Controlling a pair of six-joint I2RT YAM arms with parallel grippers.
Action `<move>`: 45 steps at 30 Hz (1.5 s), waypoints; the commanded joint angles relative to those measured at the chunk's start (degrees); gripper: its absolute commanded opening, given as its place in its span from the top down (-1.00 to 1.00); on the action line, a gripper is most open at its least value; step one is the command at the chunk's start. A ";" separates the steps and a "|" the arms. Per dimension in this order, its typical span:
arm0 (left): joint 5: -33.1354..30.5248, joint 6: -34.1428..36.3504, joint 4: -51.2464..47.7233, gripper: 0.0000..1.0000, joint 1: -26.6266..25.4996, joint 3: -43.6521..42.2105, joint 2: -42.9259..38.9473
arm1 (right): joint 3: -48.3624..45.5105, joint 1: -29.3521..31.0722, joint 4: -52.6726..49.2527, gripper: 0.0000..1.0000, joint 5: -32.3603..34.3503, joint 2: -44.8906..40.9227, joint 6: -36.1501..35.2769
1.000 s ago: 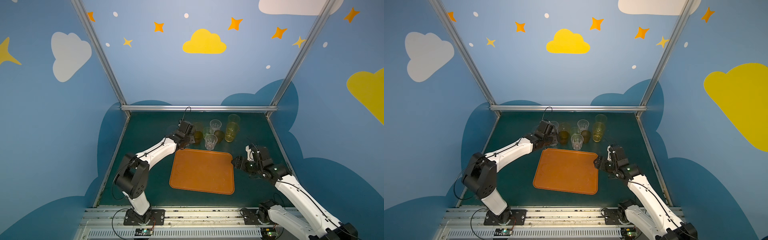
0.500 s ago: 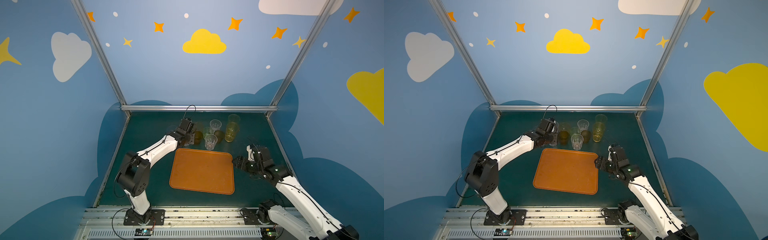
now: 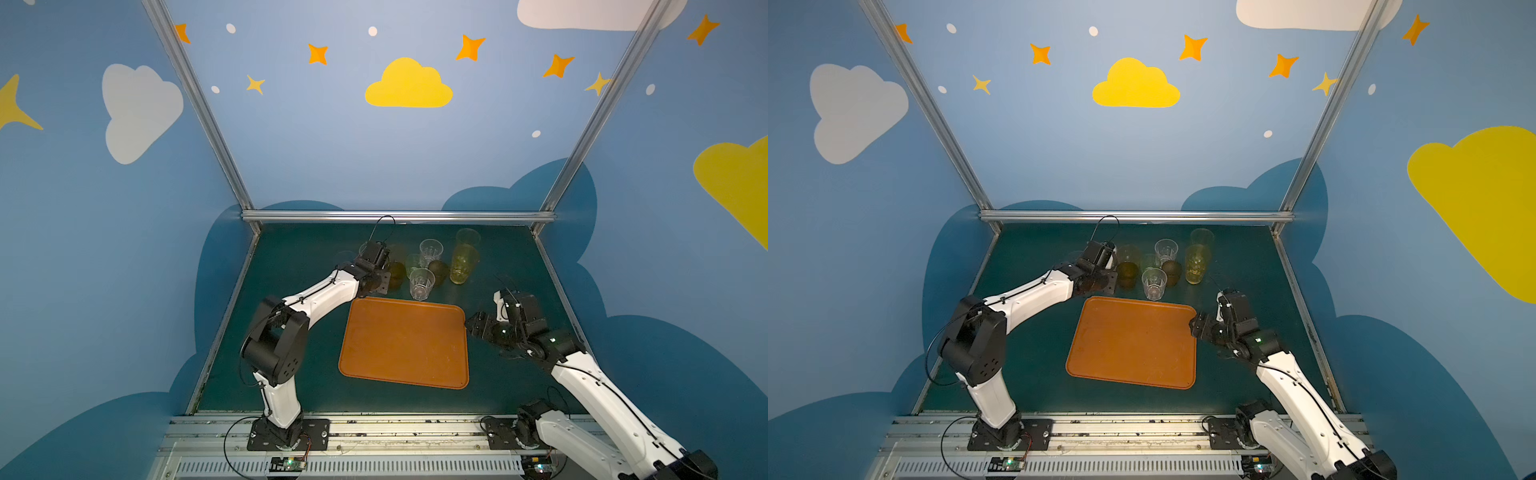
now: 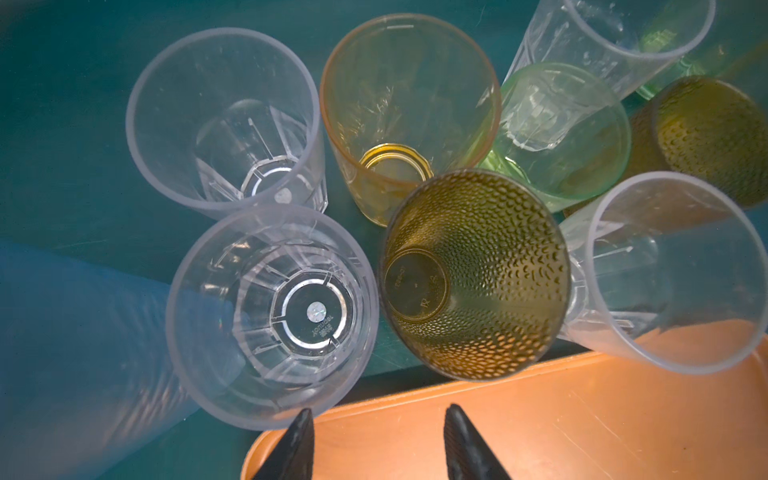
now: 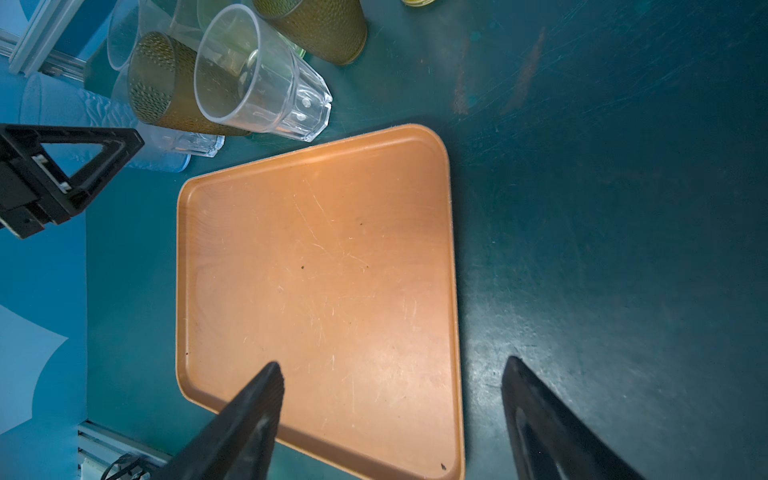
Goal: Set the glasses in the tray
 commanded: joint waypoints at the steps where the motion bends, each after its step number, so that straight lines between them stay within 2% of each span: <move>1: -0.03 1.20 -1.11 -0.01 0.40 0.41 0.84 | -0.35 -0.18 -0.70 -0.63 0.62 0.24 0.16; 16: -1.96 1.86 -1.30 0.02 0.42 1.41 3.04 | -0.44 -0.22 -1.05 -0.63 0.75 -0.17 0.57; 18: -1.97 2.17 -1.54 0.06 0.44 1.46 2.67 | -0.43 -0.22 -1.14 -0.63 0.62 -0.22 0.65; 26: -0.80 3.70 1.00 0.03 0.17 -1.01 -0.98 | -0.44 -0.26 -0.31 -0.63 -0.10 0.55 1.09; 45: -3.59 7.05 0.34 0.03 -0.29 -0.84 -1.07 | -0.44 -0.25 0.43 -0.63 -1.11 1.40 1.57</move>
